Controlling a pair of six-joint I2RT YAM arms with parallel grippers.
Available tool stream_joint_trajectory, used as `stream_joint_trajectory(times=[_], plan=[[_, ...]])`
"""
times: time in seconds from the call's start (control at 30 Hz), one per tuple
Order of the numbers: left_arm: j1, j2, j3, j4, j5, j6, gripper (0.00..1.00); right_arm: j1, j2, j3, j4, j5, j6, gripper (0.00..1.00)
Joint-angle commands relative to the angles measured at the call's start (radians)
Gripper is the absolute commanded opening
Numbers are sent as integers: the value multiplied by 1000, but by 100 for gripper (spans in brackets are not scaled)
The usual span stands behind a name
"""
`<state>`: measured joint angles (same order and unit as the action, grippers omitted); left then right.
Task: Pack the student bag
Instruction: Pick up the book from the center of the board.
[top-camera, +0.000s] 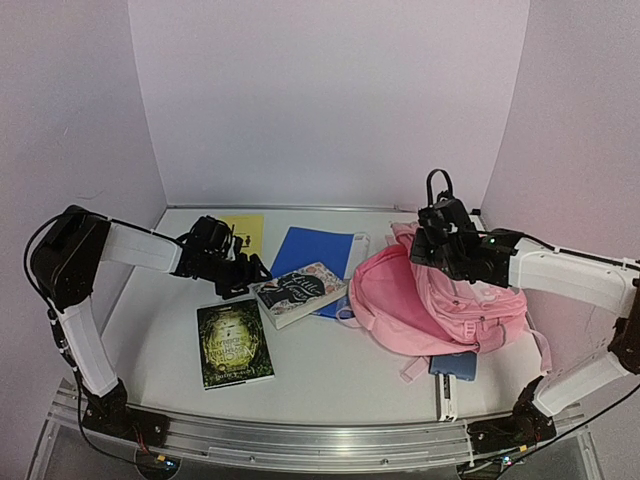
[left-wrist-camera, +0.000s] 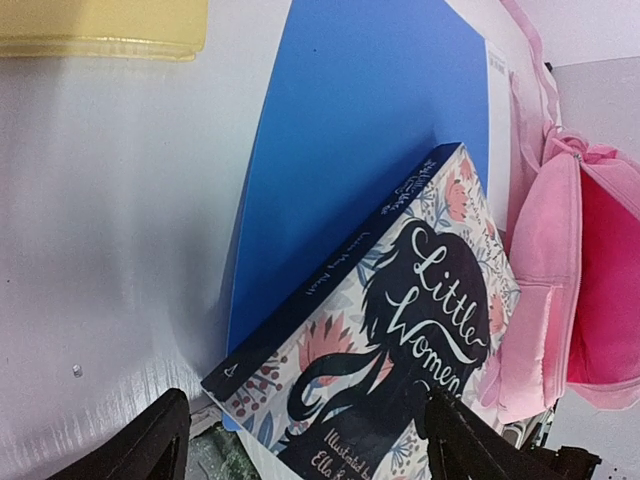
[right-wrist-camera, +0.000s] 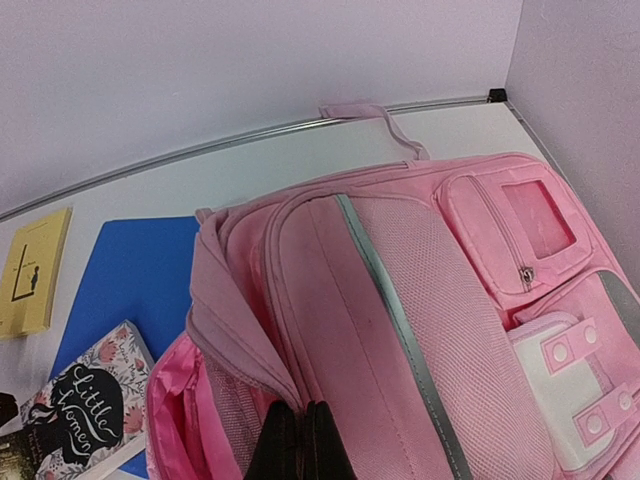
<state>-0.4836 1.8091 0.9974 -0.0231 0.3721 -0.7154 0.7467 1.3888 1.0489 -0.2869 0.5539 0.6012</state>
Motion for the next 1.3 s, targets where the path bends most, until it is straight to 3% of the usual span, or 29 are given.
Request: stream_joint_trajectory(times=[0.0, 0.2, 0.37, 0.73, 0.9, 1.03, 1.27], plan=[[-2, 36, 42, 29, -8, -26, 80, -7, -38, -15, -12, 28, 32, 0], [-1, 92, 49, 27, -2, -67, 79, -7, -36, -14, -9, -4, 26, 0], [-2, 124, 42, 120, 57, -100, 71, -7, -47, -20, -1, -25, 26, 0], [-1, 143, 26, 179, 45, -169, 41, -8, -62, -9, 31, -103, 24, 0], [-1, 149, 21, 216, 65, -185, 14, -8, -67, -6, 37, -114, 22, 0], [-1, 95, -18, 255, 68, -174, 2, -7, -75, -6, 37, -118, 19, 0], [0, -65, -131, 289, 78, -169, 0, -7, -82, 0, 37, -122, 14, 0]])
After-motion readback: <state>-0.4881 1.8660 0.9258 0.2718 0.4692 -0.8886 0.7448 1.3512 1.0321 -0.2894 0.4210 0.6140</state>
